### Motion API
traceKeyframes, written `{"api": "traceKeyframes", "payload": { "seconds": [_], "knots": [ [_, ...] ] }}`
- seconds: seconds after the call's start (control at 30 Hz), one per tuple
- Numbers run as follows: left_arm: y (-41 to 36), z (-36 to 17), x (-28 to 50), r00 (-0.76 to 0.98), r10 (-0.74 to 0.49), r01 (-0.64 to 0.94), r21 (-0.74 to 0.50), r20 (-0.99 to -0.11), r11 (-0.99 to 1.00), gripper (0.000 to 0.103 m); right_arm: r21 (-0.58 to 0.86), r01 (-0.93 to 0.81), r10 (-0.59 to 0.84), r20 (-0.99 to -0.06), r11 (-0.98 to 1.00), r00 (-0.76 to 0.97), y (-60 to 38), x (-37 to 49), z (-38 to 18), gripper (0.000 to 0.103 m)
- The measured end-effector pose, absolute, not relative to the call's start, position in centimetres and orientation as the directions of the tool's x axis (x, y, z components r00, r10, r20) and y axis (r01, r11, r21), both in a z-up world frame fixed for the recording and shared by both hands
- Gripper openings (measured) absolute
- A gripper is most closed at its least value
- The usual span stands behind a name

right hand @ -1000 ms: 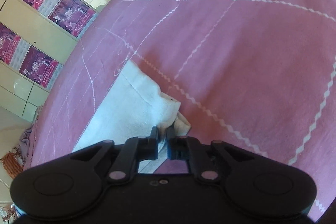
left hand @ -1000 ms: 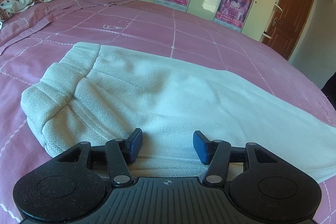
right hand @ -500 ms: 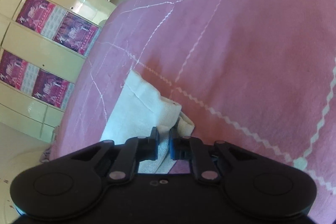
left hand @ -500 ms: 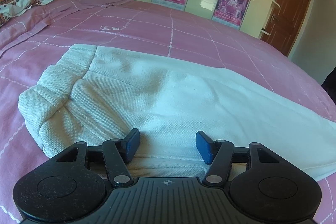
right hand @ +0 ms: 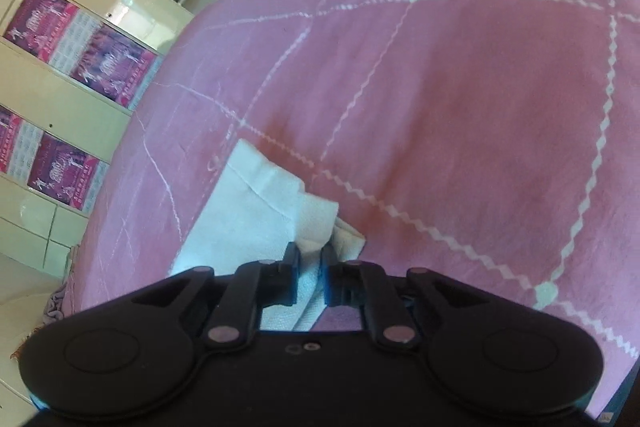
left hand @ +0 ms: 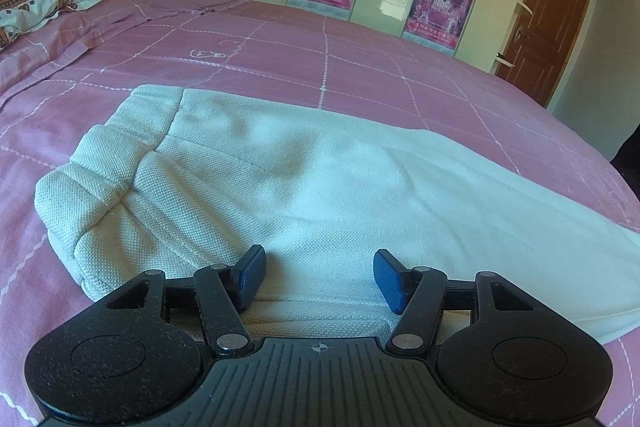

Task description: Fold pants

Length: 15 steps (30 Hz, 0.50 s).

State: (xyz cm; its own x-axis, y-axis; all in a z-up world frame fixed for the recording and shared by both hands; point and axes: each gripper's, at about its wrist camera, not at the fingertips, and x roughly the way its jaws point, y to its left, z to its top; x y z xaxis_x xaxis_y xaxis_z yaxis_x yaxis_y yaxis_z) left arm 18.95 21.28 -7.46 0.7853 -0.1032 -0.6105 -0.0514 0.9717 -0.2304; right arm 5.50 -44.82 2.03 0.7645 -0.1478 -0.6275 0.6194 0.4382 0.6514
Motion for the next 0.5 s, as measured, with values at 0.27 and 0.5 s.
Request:
{"api": "traceKeyframes", "payload": {
  "seconds": [0.27,0.5],
  "knots": [
    [21.0,-7.3,18.8,0.790,-0.090,-0.053,-0.214,-0.607,0.975,0.060,0.495,0.311,0.002,-0.535,0.811,0.845,-36.3,5.9,4.1,0.015],
    [18.0,-4.1,18.2,0.839,-0.129,0.007,-0.226,-0.529,0.974,0.060,0.404,0.377,-0.088,-0.577,0.833,0.812,-36.1,8.7,4.5,0.014]
  ]
}}
